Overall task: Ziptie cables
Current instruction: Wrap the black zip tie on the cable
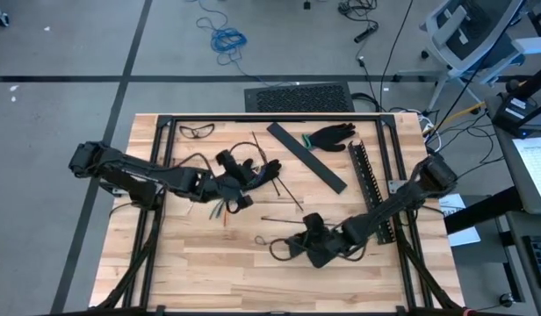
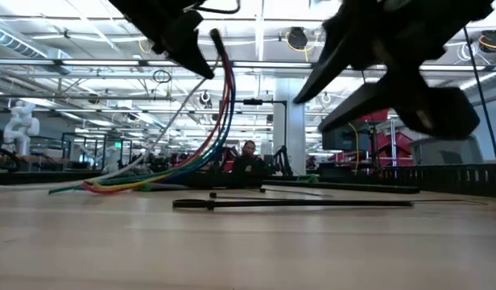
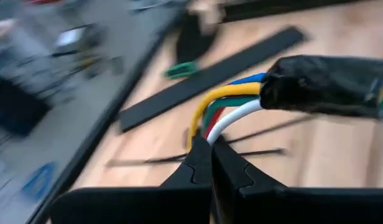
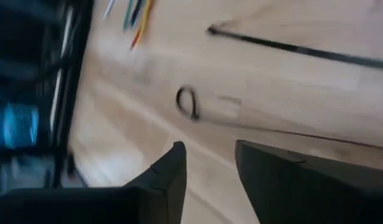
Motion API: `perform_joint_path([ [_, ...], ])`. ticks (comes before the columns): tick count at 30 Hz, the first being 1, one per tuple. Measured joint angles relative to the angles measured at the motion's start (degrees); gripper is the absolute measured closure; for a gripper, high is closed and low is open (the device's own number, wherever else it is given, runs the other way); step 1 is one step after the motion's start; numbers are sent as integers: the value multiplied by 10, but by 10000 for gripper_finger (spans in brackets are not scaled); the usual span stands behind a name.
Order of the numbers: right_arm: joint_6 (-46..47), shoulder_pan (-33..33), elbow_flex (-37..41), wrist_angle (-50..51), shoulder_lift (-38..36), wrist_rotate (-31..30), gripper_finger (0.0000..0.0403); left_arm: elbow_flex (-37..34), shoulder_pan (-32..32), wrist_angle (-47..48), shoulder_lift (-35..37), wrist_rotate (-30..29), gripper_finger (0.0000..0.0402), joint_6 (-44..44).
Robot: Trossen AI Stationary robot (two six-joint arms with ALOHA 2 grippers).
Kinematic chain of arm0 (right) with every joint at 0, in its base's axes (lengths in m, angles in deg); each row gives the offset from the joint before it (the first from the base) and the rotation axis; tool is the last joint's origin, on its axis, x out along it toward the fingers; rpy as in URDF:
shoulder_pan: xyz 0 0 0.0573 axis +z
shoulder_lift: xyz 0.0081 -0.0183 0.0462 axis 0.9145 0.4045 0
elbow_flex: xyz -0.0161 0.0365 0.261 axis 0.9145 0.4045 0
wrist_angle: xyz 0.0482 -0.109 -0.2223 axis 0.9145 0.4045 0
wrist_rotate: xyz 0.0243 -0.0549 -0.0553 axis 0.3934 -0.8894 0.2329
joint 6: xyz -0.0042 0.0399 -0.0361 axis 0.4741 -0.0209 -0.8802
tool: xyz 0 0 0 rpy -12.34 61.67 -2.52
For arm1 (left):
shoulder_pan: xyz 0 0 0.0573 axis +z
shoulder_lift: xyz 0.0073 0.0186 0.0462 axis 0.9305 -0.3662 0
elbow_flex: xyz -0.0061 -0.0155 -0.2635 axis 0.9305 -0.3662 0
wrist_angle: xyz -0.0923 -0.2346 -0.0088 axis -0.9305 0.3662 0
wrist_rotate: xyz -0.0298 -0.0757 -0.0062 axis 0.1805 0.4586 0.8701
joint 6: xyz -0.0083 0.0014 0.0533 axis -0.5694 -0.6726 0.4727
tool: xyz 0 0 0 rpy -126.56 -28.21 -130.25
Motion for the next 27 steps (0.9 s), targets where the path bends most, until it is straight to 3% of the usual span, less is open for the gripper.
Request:
perform_joint_path([
  [3, 101, -10, -47, 47, 31, -8, 285, 0, 27, -8, 5, 97, 401, 69],
  [8, 252, 2, -170, 277, 58, -5, 290, 0, 70, -13, 7, 146, 401, 161],
  [14, 275, 3, -313, 534, 81, 76, 290, 0, 129, -39, 8, 218, 401, 205],
  [17, 277, -32, -322, 562, 103, 152, 293, 0, 156, -65, 8, 222, 401, 227],
  [19, 267, -60, -314, 532, 123, 160, 296, 0, 171, -80, 8, 239, 401, 237],
  [21, 209, -89, -311, 524, 134, 189, 297, 0, 186, -86, 8, 270, 401, 240],
  [25, -116, -126, -313, 545, 134, 277, 298, 0, 207, -84, 8, 327, 401, 255],
  [27, -266, -139, -312, 597, 128, 291, 298, 0, 215, -89, 8, 349, 401, 269],
])
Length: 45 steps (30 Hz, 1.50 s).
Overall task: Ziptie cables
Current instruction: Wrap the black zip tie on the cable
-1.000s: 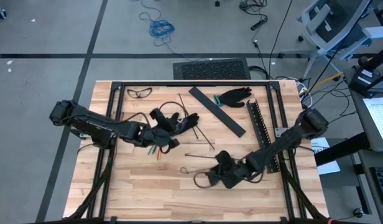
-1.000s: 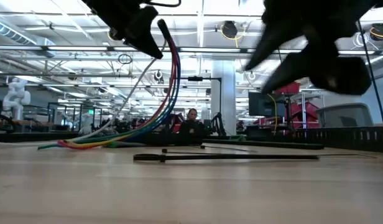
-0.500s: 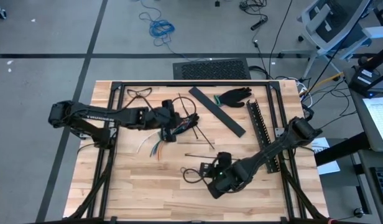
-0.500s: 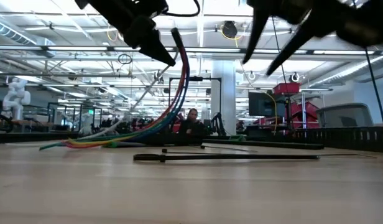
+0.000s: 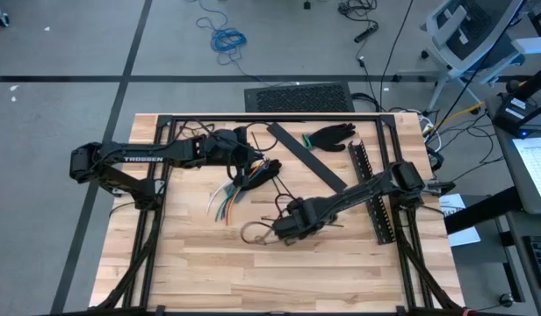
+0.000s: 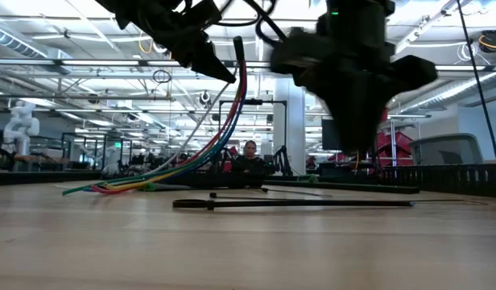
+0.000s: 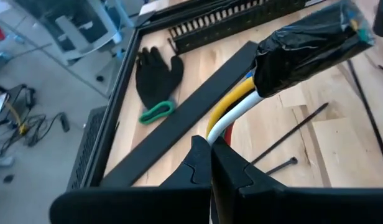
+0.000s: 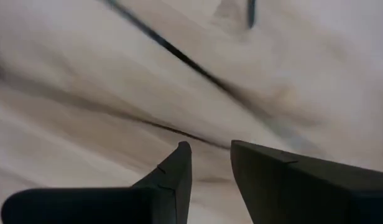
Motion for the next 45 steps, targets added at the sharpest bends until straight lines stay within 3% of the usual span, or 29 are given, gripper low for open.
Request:
perform_joint_path([
  [5, -286, -30, 3, 62, -1, 35, 298, 0, 13, -18, 0, 40, 401, 0],
  [10, -315, -27, 30, 88, -12, -35, 298, -22, 12, -20, 0, 145, 401, -59],
  [14, -289, -5, 111, 70, -77, -83, 298, -91, 3, -38, 4, 147, 401, -128],
  [17, -254, 15, 203, 37, -152, -79, 298, -138, 6, -65, 28, 106, 401, -193],
  [21, -182, 50, 324, -22, -263, -68, 298, -166, 22, -97, 95, -28, 401, -251],
  [24, -123, 77, 395, -67, -337, -69, 298, -157, 45, -118, 144, -163, 401, -231],
  [27, -102, 101, 447, -125, -399, -72, 298, -128, 76, -141, 160, -206, 401, -159],
  [34, -98, 135, 479, -176, -468, -91, 298, 65, 35, 113, 85, -195, 401, -3],
  [39, -111, 139, 479, -181, -472, -103, 298, 153, -28, 124, -9, -57, 401, 15],
  [45, -100, 139, 479, -181, -472, -99, 298, 160, -130, 185, -146, 64, 401, 10],
])
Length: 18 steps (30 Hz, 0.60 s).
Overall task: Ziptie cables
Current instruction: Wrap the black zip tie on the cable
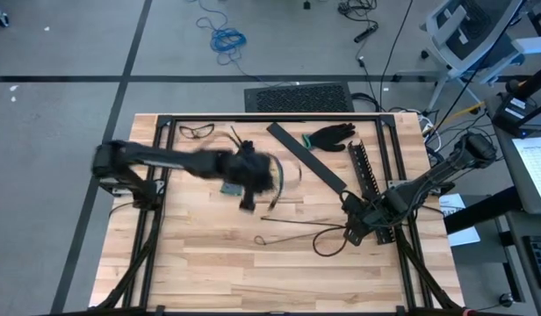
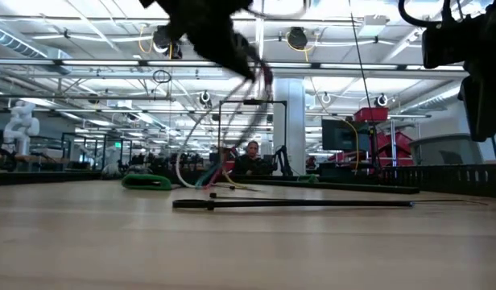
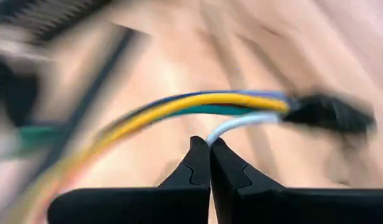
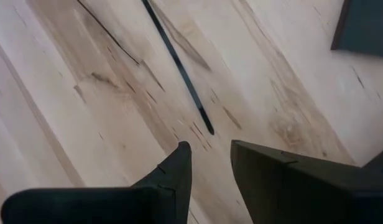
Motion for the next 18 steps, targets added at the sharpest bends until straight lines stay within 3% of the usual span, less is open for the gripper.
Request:
perform_joint_path([
  [6, 2, -1, 0, -4, 0, 21, 298, -13, -57, -3, -101, 23, 401, -57],
  [14, 10, -1, 0, -2, 0, 24, 298, -42, -119, -30, -107, 50, 401, -154],
  [18, 16, -1, 0, -2, 0, 22, 298, -83, -152, -30, -104, -8, 401, -184],
])
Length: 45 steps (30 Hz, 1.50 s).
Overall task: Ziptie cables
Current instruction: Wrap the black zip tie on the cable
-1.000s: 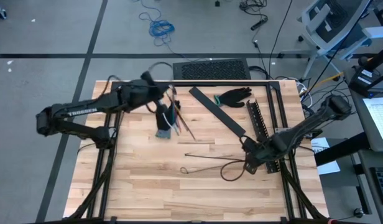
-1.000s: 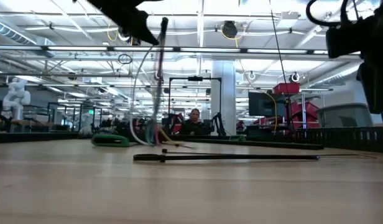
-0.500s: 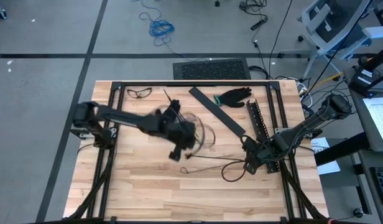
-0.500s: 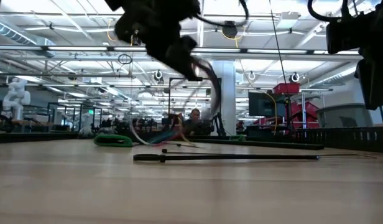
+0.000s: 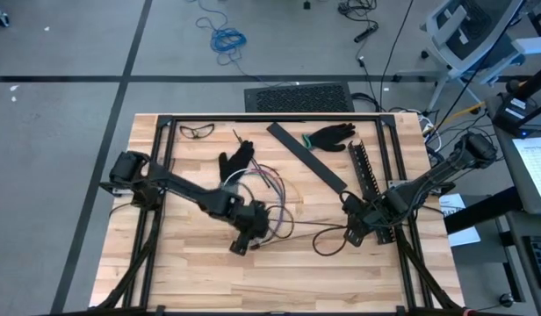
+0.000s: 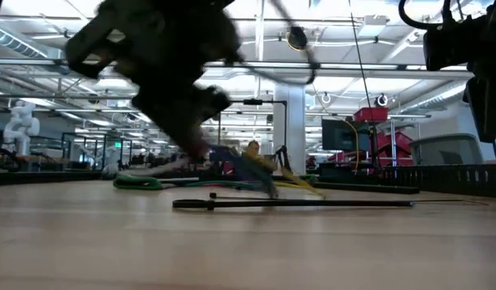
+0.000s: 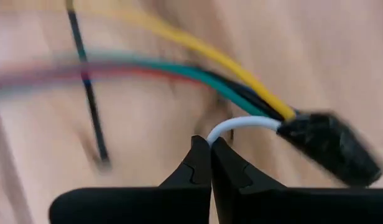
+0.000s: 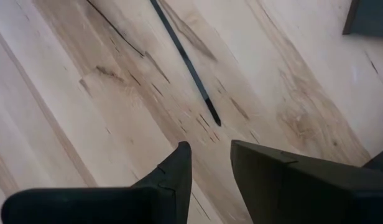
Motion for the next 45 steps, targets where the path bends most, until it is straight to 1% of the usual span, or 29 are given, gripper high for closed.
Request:
perform_joint_path([
  [3, 1, 0, 0, 0, 0, -6, 298, -51, -7, 2, 14, -54, 401, -33],
  [7, -3, -6, 0, -8, 0, -12, 298, -107, 13, -61, 62, -152, 401, -62],
  [8, -5, -8, 0, -15, 0, -13, 298, -118, 24, -89, 69, -165, 401, -67],
  [10, -11, -13, 0, -28, 0, -12, 298, -128, 47, -151, 79, -171, 401, -65],
  [11, -13, -16, 0, -37, 0, -12, 298, -128, 58, -165, 83, -173, 401, -65],
  [13, -13, -23, 0, -50, 0, -11, 298, -127, 81, -193, 85, -163, 401, -65],
  [15, -13, -25, 0, -52, 0, -11, 298, -127, 96, -200, 84, -118, 401, -65],
  [17, -14, -27, 0, -57, 0, -11, 298, -128, 104, -203, 84, -60, 401, -65],
  [19, -14, -27, 0, -60, 0, -11, 298, -127, 104, -212, 84, -4, 401, -61],
  [21, -15, -27, 0, -69, 0, -11, 298, -123, 98, -206, 88, 40, 401, -49],
  [22, -15, -26, 0, -70, 0, -10, 298, -118, 95, -208, 89, 57, 398, -47],
  [25, -23, -26, 0, -76, 0, -10, 298, -95, 87, -216, 90, 82, 383, -34],
  [28, -40, -27, 0, -76, 0, -10, 298, -78, 84, -213, 90, 87, 363, 31],
  [29, -43, -27, 0, -76, 0, -10, 298, -73, 84, -212, 90, 79, 357, 58],
  [30, -44, -27, 0, -76, 0, -10, 298, -68, 86, -212, 90, 59, 350, 79],
  [32, -38, -27, 0, -76, 0, -11, 298, -54, 93, -212, 90, -6, 336, 103],
  [34, -32, -27, 0, -75, 0, -13, 298, -33, 104, -210, 90, -73, 321, 104],
  [35, -33, -27, 0, -76, 0, -14, 298, -19, 112, -203, 90, -90, 313, 102],
  [37, -36, -27, 0, -75, 0, -14, 294, 9, 128, -173, 90, -88, 295, 100],
  [40, -44, -27, 0, -75, 0, -15, 278, 39, 145, -120, 89, -49, 269, 81],
  [43, -54, -27, 0, -75, 1, -15, 258, 55, 157, -56, 88, -16, 247, 71],
  [45, -60, -27, 0, -75, 1, -15, 245, 59, 161, -12, 88, -6, 238, 86],
])
